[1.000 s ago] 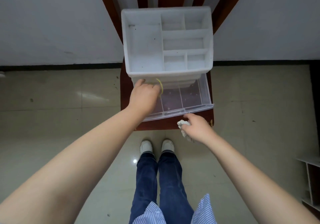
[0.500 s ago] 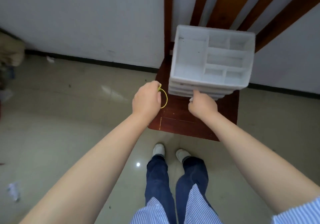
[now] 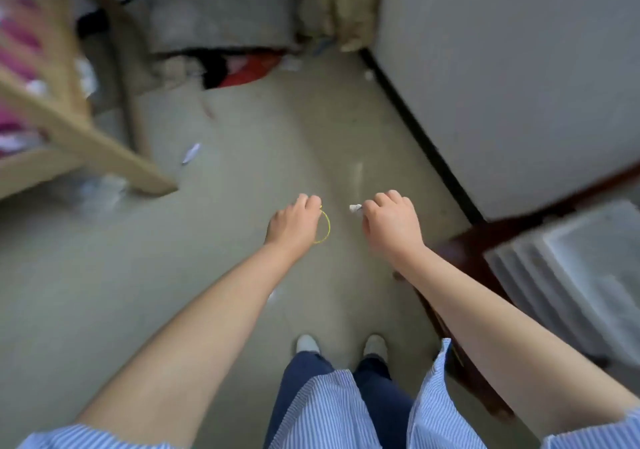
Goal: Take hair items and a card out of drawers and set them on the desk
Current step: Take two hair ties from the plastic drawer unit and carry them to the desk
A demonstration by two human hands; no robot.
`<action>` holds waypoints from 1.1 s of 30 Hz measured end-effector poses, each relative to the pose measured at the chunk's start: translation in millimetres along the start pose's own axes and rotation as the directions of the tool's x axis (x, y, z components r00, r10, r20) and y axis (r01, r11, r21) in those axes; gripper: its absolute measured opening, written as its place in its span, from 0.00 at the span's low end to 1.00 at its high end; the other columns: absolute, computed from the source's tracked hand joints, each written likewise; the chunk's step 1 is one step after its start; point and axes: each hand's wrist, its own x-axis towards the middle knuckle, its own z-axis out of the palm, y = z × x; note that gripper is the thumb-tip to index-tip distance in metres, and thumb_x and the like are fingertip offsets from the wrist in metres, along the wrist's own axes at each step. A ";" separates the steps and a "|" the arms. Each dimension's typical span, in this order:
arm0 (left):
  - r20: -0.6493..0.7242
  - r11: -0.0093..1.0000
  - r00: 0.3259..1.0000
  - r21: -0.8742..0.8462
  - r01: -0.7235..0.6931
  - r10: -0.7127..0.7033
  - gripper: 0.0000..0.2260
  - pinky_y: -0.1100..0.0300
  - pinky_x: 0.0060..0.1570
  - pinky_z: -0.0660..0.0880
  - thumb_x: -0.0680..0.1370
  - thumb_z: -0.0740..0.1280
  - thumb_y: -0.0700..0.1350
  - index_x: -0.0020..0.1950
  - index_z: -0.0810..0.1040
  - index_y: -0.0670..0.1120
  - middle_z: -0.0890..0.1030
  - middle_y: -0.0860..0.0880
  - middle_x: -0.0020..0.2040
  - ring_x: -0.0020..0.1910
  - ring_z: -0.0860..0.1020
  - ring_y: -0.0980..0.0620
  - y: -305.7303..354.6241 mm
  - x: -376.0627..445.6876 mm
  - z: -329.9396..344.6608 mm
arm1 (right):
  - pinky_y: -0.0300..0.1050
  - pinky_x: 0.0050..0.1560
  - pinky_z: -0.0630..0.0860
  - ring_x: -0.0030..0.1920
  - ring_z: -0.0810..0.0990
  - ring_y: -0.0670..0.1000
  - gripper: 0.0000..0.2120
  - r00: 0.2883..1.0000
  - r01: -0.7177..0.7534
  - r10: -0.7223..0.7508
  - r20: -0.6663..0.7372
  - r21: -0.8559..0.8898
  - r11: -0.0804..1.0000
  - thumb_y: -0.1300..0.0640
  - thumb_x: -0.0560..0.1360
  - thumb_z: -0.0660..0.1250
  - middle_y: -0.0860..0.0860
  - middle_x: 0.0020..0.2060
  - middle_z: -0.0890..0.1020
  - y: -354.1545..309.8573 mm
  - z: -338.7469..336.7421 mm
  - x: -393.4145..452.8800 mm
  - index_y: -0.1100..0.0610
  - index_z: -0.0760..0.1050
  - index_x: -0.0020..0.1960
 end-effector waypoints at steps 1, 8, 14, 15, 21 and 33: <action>-0.024 0.997 0.997 -0.018 0.070 -0.071 0.09 0.48 0.49 0.74 0.82 0.55 0.40 0.61 0.68 0.41 0.73 0.40 0.60 0.55 0.76 0.39 -30.3 -13.7 -4.3 | 0.44 0.26 0.76 0.27 0.79 0.59 0.10 0.997 0.073 -0.074 0.031 0.026 0.997 0.71 0.52 0.78 0.60 0.23 0.79 -27.5 -2.0 13.5 0.66 0.78 0.27; -0.224 0.801 0.783 -0.331 0.499 -0.580 0.10 0.51 0.48 0.74 0.81 0.59 0.43 0.59 0.73 0.40 0.76 0.40 0.59 0.55 0.77 0.41 -238.0 -160.8 -21.6 | 0.50 0.51 0.72 0.54 0.76 0.61 0.11 0.784 0.609 -0.616 0.081 0.097 0.788 0.60 0.77 0.62 0.61 0.49 0.81 -273.6 28.8 68.0 0.63 0.78 0.55; -0.245 0.623 0.576 -0.383 0.682 -0.780 0.09 0.50 0.46 0.75 0.80 0.61 0.42 0.54 0.77 0.38 0.79 0.37 0.51 0.52 0.78 0.40 -397.2 -298.8 -17.2 | 0.47 0.53 0.69 0.56 0.75 0.58 0.12 0.423 0.891 -0.899 0.113 0.128 0.435 0.60 0.79 0.58 0.61 0.51 0.81 -506.8 68.9 42.9 0.65 0.77 0.54; -0.251 0.607 0.555 -0.387 0.694 -0.793 0.08 0.50 0.44 0.76 0.79 0.63 0.40 0.52 0.78 0.36 0.80 0.35 0.48 0.49 0.79 0.40 -423.1 -319.2 -18.8 | 0.47 0.53 0.69 0.56 0.75 0.58 0.13 0.380 0.910 -0.918 0.114 0.134 0.394 0.59 0.79 0.57 0.61 0.51 0.80 -544.3 73.6 39.8 0.65 0.77 0.54; -0.320 0.552 0.475 -0.224 0.803 -0.820 0.14 0.68 0.16 0.72 0.52 0.84 0.38 0.25 0.78 0.41 0.77 0.45 0.21 0.19 0.78 0.49 -560.6 -410.1 -37.0 | 0.34 0.27 0.75 0.24 0.81 0.52 0.12 0.108 0.993 -0.991 0.078 -0.063 0.103 0.57 0.52 0.82 0.52 0.21 0.80 -732.3 79.3 29.5 0.58 0.79 0.24; -0.239 0.238 0.167 -0.304 0.922 -0.956 0.12 0.54 0.49 0.73 0.83 0.54 0.47 0.58 0.72 0.42 0.77 0.43 0.55 0.53 0.76 0.45 -882.5 -464.9 -34.8 | 0.37 0.27 0.74 0.24 0.80 0.53 0.11 -0.217 0.976 -0.975 0.041 0.006 -0.217 0.58 0.56 0.82 0.52 0.22 0.80 -1077.4 150.9 111.6 0.58 0.79 0.26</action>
